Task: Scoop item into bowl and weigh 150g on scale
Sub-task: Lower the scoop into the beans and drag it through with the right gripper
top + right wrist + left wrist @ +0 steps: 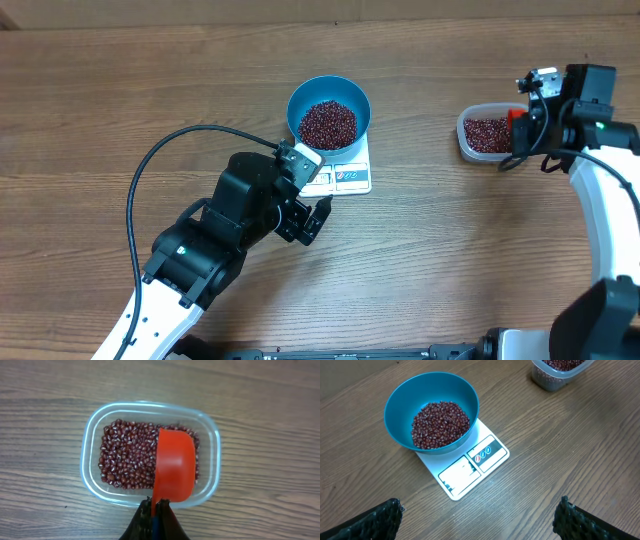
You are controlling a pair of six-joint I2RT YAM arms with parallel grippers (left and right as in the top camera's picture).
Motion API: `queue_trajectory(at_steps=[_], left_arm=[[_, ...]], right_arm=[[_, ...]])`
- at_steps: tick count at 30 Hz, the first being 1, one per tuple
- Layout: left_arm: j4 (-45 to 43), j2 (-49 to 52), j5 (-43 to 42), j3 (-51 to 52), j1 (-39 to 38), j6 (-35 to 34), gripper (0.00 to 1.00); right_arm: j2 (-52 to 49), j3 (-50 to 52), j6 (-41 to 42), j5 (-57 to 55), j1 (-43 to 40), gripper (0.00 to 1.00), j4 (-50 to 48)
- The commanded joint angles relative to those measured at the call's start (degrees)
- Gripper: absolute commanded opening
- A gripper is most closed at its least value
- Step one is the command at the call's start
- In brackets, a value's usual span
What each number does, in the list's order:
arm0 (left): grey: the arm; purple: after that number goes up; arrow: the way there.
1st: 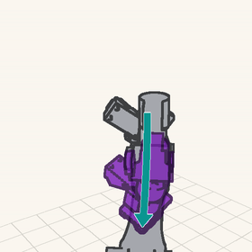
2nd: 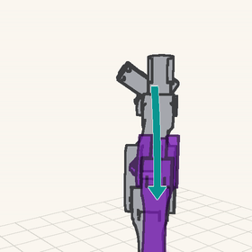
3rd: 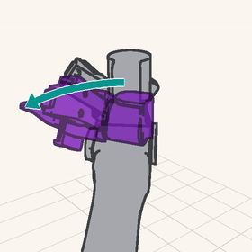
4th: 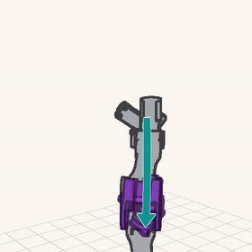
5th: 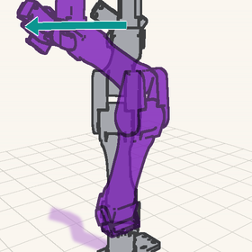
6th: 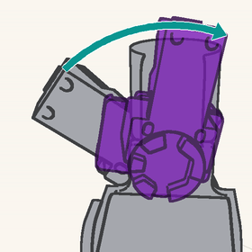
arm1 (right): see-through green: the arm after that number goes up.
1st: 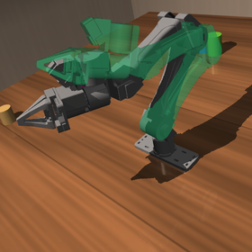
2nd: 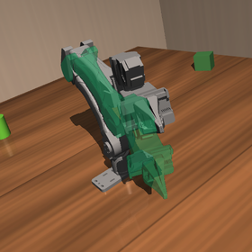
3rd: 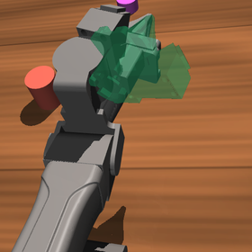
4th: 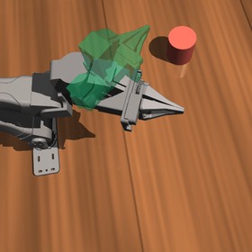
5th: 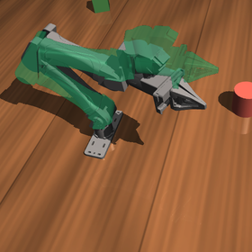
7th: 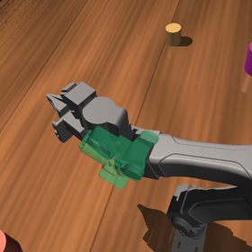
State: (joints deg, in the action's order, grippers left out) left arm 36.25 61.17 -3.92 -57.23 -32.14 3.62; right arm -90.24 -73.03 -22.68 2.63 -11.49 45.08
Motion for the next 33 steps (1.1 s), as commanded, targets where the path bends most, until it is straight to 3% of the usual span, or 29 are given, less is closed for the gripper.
queue_trajectory(at_steps=[1, 21, 33], left_arm=[[-0.1, 0.3, -0.6, 0.5, 0.3, 1.1, 0.99], [-0.1, 0.3, -0.5, 0.5, 0.3, 1.1, 1.00], [-0.1, 0.3, -0.6, 0.5, 0.3, 1.1, 0.99]], right_arm=[[-2.9, 0.3, 0.4, 0.9, 0.0, 0.04, -0.4], [-10.2, 0.3, 0.4, -0.3, 0.0, 0.04, -0.2], [-10.2, 0.3, 0.4, 8.7, 0.0, 0.04, 2.2]])
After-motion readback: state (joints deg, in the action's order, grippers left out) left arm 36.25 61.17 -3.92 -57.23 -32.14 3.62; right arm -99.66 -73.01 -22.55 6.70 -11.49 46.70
